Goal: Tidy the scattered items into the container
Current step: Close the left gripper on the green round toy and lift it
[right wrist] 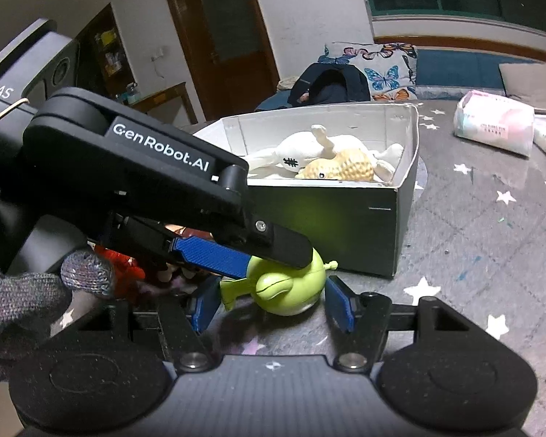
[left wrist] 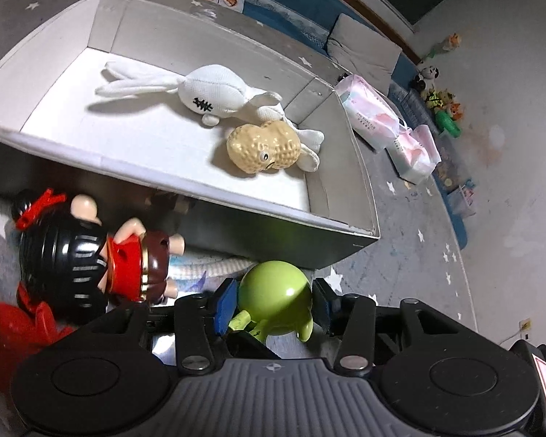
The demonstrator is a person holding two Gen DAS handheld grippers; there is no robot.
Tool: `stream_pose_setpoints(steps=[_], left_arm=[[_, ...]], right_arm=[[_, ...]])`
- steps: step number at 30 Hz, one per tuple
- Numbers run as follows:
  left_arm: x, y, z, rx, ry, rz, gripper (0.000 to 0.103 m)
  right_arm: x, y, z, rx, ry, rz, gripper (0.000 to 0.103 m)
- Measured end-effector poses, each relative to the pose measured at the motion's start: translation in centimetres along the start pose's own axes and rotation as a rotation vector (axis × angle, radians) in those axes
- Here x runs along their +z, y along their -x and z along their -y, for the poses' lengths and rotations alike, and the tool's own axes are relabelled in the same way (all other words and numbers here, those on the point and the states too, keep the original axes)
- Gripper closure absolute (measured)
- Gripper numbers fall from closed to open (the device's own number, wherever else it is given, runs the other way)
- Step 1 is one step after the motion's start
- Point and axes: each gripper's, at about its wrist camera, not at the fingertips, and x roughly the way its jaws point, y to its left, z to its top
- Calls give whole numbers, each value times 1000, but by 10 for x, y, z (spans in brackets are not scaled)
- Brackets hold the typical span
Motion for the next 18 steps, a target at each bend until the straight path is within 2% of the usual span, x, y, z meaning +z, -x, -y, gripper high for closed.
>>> stream_pose_setpoints(steps=[5,9,13,18], left_arm=[[-8,13,2,-11,3,16,55],[-7,34,14,-31,-34,70,55],[7,51,26,-58,-66,137,55],[36,47,31,-84,-62,152,55]], right_arm=[[-1,10,-8,0,26,6,39],[9,25,-18,-8,73,49,39],[30,35,-24,-26,113,102,39],[57,30,-17,-47,146,115,39]])
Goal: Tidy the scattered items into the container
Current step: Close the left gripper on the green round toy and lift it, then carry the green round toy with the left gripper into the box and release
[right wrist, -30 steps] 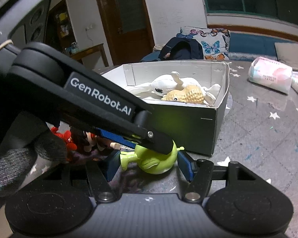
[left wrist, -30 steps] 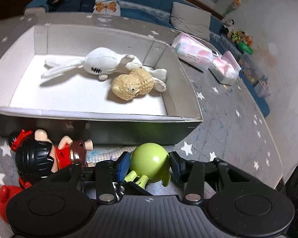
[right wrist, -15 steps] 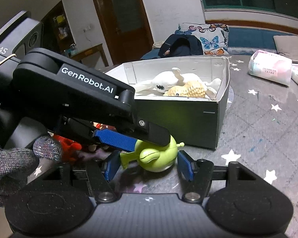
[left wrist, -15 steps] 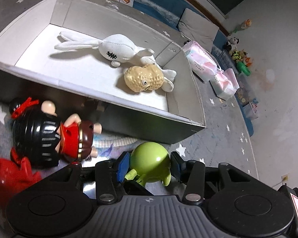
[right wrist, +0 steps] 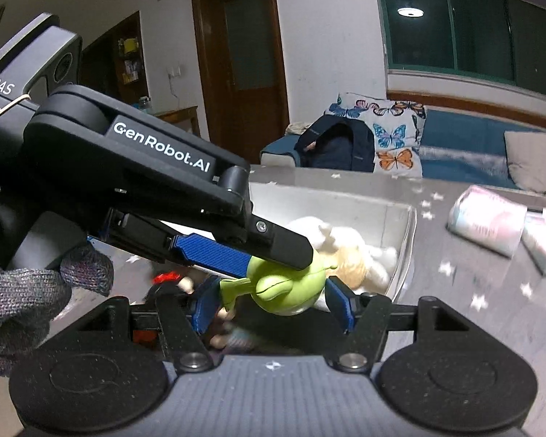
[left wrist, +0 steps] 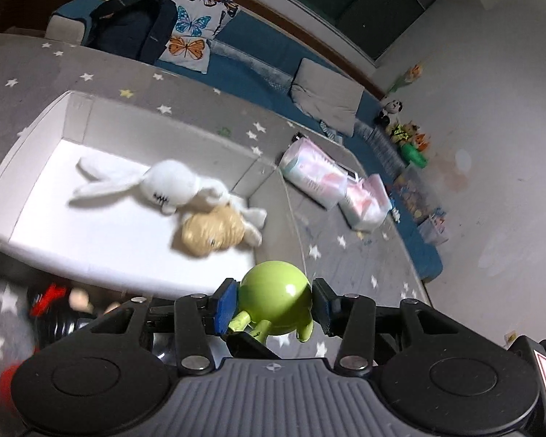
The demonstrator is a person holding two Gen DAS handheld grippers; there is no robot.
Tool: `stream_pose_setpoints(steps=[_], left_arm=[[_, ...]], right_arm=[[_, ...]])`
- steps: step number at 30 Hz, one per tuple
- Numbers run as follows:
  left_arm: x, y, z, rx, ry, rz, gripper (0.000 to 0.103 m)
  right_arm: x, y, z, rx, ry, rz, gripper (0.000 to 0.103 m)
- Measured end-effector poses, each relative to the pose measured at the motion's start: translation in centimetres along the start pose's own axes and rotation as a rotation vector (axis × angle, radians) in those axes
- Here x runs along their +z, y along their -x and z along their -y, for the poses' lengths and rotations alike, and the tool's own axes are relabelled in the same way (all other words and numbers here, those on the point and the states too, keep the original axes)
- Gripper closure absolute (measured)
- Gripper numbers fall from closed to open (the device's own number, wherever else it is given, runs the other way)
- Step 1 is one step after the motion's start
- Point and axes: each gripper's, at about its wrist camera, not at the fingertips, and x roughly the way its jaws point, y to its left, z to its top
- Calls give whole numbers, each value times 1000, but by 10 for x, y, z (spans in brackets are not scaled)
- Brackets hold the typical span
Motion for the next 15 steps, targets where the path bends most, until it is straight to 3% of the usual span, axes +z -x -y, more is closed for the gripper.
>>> stream_pose_setpoints(steps=[7,15], left_arm=[[32,-43,-19,-49,94,-80,55],[44,-74,-41,-86,154,-143,55]], right_arm=[[20,-32,25,-31,-11,-90,39],[27,-59,37,-46,25,-186,39]])
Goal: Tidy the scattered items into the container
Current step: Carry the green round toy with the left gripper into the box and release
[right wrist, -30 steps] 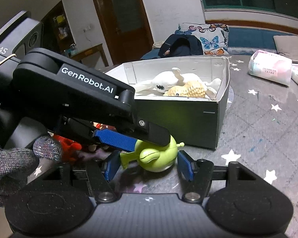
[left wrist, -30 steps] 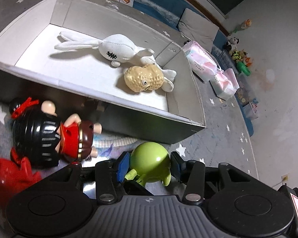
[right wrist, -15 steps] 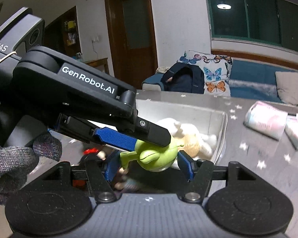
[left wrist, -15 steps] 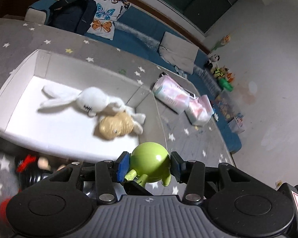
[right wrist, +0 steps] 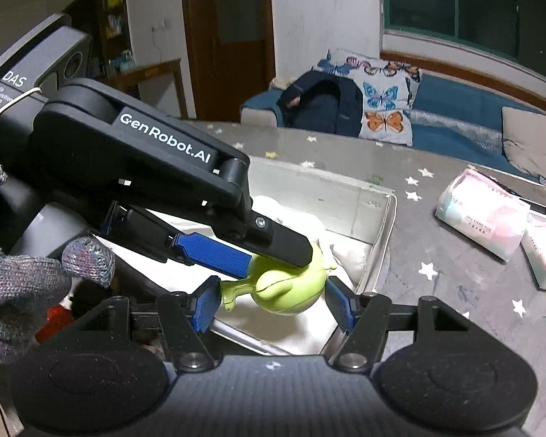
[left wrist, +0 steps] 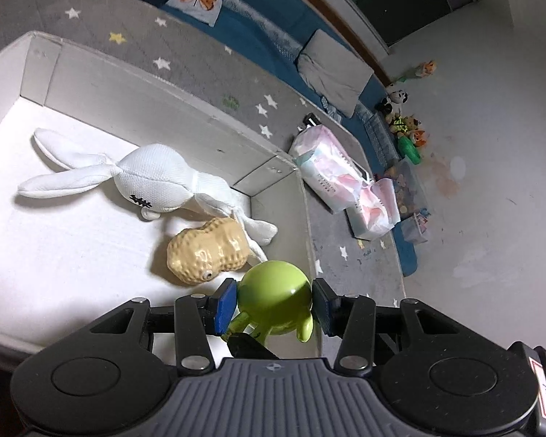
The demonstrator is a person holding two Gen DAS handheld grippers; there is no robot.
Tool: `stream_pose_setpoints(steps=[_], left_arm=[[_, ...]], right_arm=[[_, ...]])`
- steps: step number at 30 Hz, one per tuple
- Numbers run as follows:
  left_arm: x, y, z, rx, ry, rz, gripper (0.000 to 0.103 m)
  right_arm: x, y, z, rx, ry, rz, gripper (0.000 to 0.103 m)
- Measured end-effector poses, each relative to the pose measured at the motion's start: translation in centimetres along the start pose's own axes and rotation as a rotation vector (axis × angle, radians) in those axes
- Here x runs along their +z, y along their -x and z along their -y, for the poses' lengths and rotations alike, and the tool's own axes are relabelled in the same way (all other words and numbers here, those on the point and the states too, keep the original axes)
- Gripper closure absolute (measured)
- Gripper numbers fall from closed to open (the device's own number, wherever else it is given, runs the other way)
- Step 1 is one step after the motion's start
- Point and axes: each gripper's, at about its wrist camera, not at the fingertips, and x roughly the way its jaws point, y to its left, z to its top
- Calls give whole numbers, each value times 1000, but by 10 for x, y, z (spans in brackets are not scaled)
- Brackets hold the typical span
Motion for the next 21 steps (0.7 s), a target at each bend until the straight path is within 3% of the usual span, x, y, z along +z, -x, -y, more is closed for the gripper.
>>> stream_pose_setpoints(steps=[13,21], left_arm=[[11,-23,-23,11,54,-69,55],[11,-30,-24,14,47,-82,55]], right_arm=[[6,-21,-7,-11,92,-73,39],[5,-21,-8,-9,99,-73,40]])
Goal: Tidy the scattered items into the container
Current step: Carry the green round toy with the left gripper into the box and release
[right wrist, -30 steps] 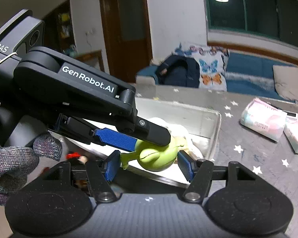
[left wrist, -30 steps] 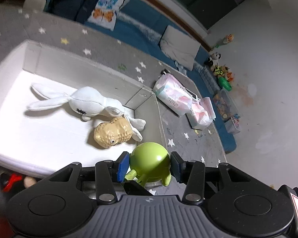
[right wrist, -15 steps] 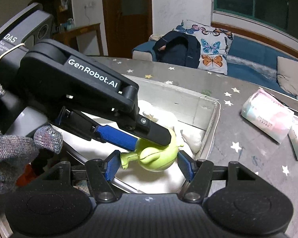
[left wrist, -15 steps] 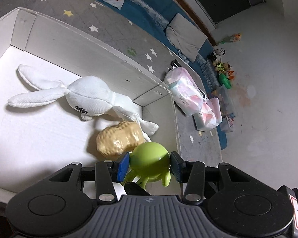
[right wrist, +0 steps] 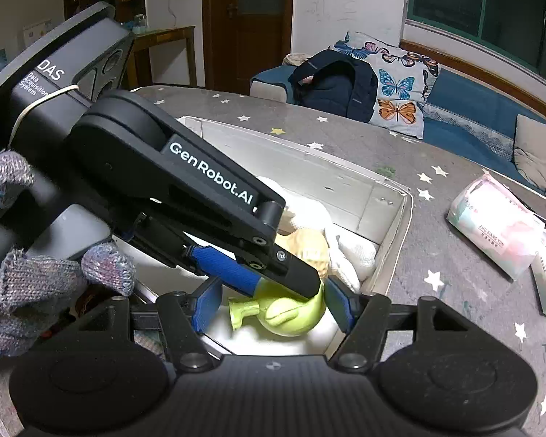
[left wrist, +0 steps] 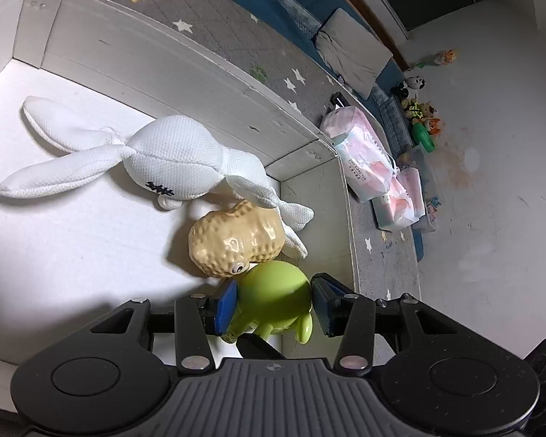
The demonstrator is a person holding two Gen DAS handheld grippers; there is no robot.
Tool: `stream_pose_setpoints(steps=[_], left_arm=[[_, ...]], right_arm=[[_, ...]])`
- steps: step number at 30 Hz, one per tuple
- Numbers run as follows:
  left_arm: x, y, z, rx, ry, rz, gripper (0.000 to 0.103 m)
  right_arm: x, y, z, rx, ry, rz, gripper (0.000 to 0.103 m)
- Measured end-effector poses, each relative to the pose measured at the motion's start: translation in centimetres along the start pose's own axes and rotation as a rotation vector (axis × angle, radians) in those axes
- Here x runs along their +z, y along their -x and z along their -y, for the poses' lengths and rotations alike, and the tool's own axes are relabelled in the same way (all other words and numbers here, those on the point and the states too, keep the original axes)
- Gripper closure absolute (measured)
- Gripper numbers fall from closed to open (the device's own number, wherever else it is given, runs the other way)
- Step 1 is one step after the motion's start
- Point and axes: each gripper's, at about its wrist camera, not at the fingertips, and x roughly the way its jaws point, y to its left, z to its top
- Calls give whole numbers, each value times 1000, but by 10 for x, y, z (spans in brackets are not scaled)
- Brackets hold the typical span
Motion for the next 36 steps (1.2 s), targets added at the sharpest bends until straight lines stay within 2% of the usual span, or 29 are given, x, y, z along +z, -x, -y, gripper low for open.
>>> stream_pose_setpoints(steps=[16,21,28,36], left_arm=[[-5,6,7,12,-23,16,55],[-5,9,8,18,-26,26,55],[-5,4,2,22,-3,-1,55],[-3,12,3,12,3,16,56]], right_arm=[[-3,8,1,-7,-39,31,40],[-2,6,-1,-24,-25,33,40],[1,-2,-2,-52,7,30,40],[7,-12,-1,-78,55,-3,41]])
